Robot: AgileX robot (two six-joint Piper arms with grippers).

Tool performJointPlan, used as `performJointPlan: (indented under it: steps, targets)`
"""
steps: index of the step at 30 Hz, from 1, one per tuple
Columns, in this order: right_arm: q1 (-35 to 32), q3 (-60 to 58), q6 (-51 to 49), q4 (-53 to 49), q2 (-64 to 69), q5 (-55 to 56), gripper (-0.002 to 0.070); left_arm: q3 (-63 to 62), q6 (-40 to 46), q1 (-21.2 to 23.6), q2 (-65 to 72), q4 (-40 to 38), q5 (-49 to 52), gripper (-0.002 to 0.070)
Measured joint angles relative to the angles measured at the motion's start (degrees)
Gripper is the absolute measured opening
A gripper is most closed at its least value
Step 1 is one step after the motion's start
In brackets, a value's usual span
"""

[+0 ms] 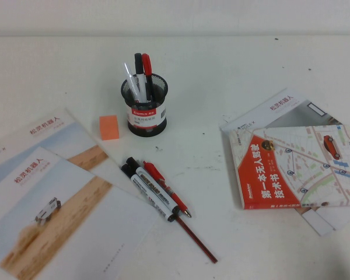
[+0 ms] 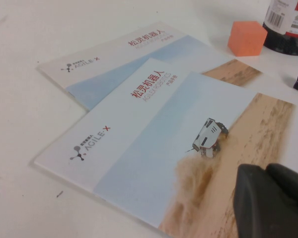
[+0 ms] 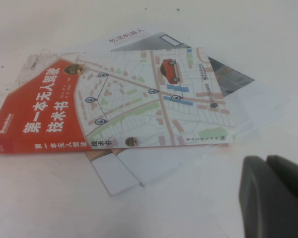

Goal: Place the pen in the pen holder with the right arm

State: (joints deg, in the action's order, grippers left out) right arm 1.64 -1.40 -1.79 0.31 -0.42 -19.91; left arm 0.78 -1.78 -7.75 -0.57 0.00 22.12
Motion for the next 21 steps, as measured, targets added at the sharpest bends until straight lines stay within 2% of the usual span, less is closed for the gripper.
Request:
performJointPlan:
  steps: [14, 18, 21]
  targets:
    - [0.0, 0.0, 0.0, 2.67, 0.0, 0.0, -0.002, 0.0, 0.0, 0.0, 0.0, 0.0, 0.0, -0.0001]
    - [0.0, 0.0, 0.0, 9.0, 0.0, 0.65, -0.002, 0.0, 0.0, 0.0, 0.0, 0.0, 0.0, -0.0001]
    - [0.0, 0.0, 0.0, 19.89, 0.0, 3.43, -0.002, 0.0, 0.0, 0.0, 0.0, 0.0, 0.0, -0.0001]
